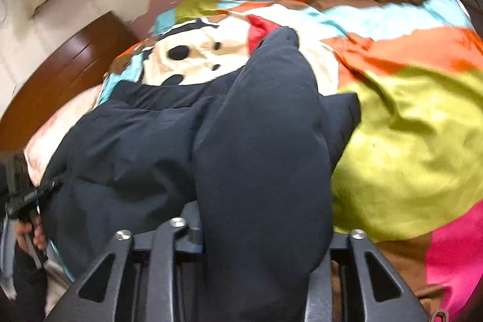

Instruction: Fold large clothes

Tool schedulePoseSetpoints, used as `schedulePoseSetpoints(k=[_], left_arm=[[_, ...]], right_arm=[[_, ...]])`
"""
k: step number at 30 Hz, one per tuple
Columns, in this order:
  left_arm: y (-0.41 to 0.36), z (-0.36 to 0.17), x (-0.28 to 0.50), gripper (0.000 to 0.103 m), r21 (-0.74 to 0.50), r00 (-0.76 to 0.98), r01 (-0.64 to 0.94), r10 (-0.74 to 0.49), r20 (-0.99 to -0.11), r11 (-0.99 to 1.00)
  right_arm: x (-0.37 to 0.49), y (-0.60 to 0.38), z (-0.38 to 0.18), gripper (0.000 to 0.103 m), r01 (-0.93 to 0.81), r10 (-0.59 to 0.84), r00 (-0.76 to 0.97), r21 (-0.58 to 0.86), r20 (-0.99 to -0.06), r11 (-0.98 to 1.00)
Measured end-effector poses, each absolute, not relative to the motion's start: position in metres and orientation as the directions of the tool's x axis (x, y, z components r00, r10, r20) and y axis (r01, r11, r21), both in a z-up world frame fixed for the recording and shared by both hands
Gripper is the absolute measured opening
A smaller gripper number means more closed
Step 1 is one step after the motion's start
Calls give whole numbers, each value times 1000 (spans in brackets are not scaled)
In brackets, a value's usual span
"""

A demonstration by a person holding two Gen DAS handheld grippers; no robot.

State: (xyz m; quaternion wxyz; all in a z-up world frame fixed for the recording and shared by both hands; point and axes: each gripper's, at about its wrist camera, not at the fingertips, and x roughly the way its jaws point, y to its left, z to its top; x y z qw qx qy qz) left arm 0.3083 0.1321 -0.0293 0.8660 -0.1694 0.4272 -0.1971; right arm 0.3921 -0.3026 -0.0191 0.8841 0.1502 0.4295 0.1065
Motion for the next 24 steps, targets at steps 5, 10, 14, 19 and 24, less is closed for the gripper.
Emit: schedulePoseSetpoints(k=[5, 10, 14, 19, 24], left_arm=[[140, -35, 306, 52, -442, 570, 101, -416, -709, 892], [141, -24, 294, 55, -405, 620, 53, -348, -703, 913], [131, -3, 264, 76, -278, 746, 36, -211, -631, 960], [110, 16, 233, 94, -226, 815, 57, -176, -553, 973], [93, 17, 212, 94, -262, 821, 73, -207, -532, 962]], right_arm=[[391, -307, -28, 93, 32, 185, 605, 256, -774, 966], [362, -298, -24, 103, 32, 112, 673, 180, -731, 983], [341, -290, -18, 103, 29, 79, 726, 146, -683, 989], [316, -279, -7, 103, 35, 51, 793, 130, -607, 991], [299, -266, 2, 103, 32, 34, 832, 109, -554, 993]])
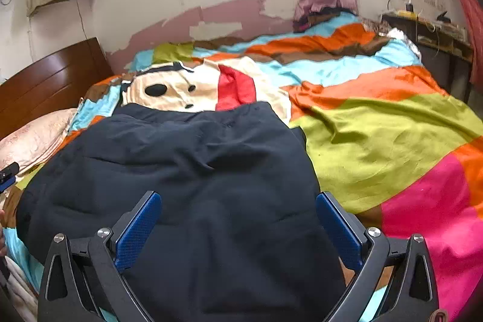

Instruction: Fold large clothes

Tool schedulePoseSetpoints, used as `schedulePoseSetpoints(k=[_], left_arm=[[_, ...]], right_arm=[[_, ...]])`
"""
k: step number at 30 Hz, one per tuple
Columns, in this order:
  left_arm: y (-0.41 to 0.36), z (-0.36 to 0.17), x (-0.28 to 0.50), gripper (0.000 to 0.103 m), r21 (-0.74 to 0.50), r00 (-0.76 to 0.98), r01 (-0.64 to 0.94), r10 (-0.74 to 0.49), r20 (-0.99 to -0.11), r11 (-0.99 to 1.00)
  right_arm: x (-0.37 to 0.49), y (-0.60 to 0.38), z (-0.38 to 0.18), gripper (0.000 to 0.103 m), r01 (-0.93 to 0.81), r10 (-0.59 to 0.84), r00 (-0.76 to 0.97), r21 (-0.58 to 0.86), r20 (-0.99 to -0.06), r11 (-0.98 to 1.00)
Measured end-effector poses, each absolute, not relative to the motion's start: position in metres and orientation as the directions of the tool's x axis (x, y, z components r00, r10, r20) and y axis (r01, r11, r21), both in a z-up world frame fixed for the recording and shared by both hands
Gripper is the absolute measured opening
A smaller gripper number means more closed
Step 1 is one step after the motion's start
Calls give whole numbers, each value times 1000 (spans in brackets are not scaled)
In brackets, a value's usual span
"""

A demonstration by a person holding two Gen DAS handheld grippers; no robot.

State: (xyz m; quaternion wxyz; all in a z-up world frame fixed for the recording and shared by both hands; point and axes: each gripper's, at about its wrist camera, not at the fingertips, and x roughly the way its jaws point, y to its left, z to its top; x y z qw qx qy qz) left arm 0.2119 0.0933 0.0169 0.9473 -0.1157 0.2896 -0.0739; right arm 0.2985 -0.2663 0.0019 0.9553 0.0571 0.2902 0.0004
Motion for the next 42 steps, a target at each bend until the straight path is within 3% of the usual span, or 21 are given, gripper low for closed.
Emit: schedulePoseSetpoints(k=[10, 31, 42], left_arm=[[67, 29, 168, 95, -364, 823, 121, -298, -484, 924], [46, 52, 70, 95, -158, 886, 143, -197, -419, 977], [53, 36, 20, 95, -55, 867, 114, -126, -482, 992]], right_arm=[[243, -238, 26, 103, -19, 43, 913, 63, -405, 998], [142, -191, 59, 103, -109, 124, 946, 66, -299, 992], [99, -154, 67, 103, -175, 168, 949, 0, -266, 985]])
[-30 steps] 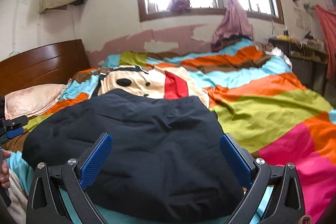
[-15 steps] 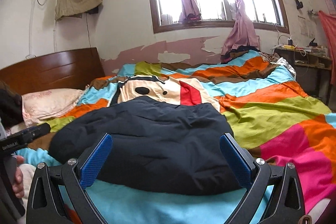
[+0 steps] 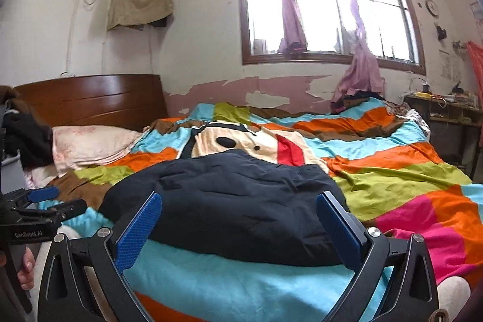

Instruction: Fold large clothes

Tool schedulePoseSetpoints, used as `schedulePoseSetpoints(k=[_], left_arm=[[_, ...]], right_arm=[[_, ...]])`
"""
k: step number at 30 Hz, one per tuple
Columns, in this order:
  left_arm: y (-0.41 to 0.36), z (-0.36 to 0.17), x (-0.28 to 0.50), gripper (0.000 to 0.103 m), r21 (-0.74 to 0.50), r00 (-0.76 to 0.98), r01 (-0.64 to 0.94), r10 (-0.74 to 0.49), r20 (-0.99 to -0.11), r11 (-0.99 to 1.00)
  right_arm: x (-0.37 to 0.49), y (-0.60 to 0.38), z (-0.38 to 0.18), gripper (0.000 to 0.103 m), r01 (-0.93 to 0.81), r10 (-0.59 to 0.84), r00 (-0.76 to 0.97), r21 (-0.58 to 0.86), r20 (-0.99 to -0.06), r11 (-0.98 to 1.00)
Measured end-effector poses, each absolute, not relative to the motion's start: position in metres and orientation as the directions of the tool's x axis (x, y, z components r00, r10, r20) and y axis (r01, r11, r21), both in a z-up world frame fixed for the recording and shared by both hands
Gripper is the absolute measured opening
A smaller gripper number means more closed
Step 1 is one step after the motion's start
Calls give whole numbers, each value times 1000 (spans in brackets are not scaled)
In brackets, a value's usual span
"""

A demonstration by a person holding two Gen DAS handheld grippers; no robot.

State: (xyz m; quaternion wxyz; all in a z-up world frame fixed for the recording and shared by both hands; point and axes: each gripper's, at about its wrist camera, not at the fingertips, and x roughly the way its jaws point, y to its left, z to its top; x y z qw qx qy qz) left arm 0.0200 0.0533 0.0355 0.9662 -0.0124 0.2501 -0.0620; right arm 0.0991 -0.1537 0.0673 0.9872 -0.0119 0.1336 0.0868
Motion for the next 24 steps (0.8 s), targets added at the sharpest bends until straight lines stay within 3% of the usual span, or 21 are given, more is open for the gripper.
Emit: schedulePoseSetpoints(k=[24], left_arm=[[65, 18, -7, 95, -54, 880, 111, -123, -459, 992]], right_arm=[[60, -132, 40, 103, -149, 129, 945, -45, -302, 988]])
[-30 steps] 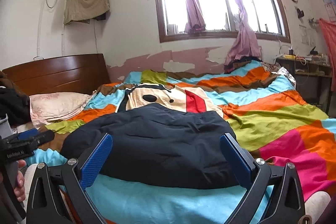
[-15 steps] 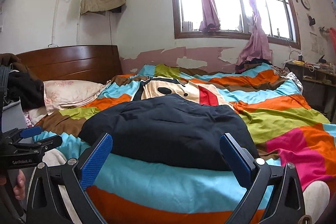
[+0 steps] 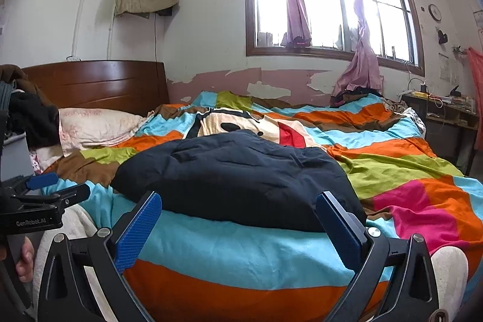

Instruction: Fold large clothes

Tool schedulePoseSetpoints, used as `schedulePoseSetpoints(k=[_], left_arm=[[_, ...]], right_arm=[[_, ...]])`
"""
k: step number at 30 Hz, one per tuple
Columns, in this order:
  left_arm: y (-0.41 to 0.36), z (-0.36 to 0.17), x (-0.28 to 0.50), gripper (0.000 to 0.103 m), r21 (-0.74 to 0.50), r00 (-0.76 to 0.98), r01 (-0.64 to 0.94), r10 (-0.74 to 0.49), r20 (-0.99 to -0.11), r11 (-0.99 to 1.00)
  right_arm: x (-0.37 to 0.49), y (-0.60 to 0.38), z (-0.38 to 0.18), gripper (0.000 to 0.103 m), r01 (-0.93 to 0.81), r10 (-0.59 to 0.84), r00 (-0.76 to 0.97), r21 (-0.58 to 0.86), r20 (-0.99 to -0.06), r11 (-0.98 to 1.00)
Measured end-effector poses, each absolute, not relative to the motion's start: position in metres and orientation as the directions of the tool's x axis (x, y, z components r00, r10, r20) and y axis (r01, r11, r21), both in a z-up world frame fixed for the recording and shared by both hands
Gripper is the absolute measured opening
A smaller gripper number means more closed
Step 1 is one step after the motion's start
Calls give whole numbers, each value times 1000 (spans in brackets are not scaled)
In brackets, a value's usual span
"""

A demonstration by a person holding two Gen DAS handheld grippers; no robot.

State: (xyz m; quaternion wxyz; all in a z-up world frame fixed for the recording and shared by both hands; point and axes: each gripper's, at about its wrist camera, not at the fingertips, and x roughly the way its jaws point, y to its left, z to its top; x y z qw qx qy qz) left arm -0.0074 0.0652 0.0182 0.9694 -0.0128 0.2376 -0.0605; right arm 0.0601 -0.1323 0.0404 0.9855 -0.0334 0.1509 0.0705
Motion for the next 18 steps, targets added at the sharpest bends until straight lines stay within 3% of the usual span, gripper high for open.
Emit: schedulePoseSetpoints(k=[18], left_arm=[[60, 13, -6, 95, -25, 881, 124, -122, -456, 992]], right_arm=[[64, -136, 36, 103, -139, 122, 940, -33, -318, 990]])
